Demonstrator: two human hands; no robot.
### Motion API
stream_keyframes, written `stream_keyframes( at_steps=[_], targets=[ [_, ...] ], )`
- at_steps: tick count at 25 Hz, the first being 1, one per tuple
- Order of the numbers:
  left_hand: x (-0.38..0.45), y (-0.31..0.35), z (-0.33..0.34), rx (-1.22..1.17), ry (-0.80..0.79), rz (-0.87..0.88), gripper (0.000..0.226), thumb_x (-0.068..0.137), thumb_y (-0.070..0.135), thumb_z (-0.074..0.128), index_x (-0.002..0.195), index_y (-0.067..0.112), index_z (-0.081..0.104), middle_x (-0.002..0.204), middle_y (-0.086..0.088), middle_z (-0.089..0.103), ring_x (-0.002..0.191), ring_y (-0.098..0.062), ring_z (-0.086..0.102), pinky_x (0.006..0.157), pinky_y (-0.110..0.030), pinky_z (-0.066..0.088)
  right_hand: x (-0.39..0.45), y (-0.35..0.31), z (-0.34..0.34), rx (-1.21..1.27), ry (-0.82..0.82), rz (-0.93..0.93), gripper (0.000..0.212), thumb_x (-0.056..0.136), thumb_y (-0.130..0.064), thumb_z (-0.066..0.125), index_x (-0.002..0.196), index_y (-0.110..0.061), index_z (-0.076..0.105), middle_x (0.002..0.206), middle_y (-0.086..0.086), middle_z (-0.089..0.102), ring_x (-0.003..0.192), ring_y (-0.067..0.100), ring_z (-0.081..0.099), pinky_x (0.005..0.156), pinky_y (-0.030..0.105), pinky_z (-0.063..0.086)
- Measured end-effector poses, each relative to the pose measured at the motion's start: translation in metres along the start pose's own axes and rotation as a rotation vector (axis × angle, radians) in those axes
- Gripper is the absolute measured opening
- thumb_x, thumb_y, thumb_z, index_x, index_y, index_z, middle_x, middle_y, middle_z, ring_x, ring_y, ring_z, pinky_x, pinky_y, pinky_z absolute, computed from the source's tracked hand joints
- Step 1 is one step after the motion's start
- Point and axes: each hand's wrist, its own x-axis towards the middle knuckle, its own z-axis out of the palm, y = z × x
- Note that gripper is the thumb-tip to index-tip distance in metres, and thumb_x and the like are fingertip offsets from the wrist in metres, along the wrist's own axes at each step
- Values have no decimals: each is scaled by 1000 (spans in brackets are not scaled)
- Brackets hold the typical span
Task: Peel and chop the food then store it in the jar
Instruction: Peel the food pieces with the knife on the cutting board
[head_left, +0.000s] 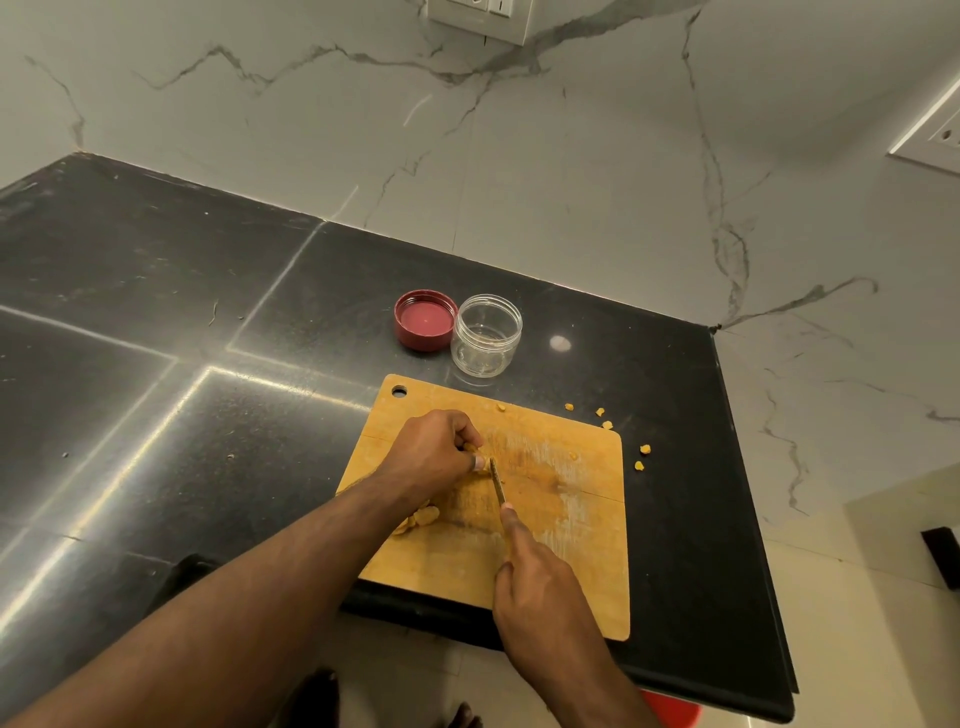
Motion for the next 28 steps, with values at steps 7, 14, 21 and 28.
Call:
stream_keyframes(
  at_steps=[7, 14, 21, 28],
  targets=[
    [1, 1, -1, 30, -10, 26, 20, 85, 26, 79, 103, 27, 69, 97, 12, 64, 88, -6, 59, 66, -17, 48, -1, -5, -3, 6, 11, 0, 54, 104, -26, 33, 156, -31, 19, 111, -13, 52, 97, 5, 52, 79, 18, 42],
    [3, -3, -5, -8, -60, 25, 17, 87, 26, 77, 100, 29, 67, 99, 12, 63, 89, -7, 59, 63, -17, 45, -23, 5, -18, 66, 14, 7, 53, 103, -28, 37, 154, -39, 24, 115, -16, 54, 95, 4, 56, 85, 22, 47],
    [2, -2, -8, -46, -92, 29, 19, 87, 22, 76, 103, 27, 67, 102, 9, 63, 96, -9, 59, 75, -25, 54, -1, 7, -31, 31, 12, -39, 52, 103, -29, 38, 153, -38, 25, 138, -12, 52, 105, 2, 54, 91, 24, 50],
    [0, -4, -7, -40, -77, 57, 15, 87, 22, 76, 98, 29, 67, 106, 11, 64, 98, -8, 59, 75, -22, 52, 8, 12, -24, 48, 24, 39, 51, 104, -26, 38, 153, -34, 29, 113, -12, 58, 78, 5, 60, 64, 17, 48]
  ],
)
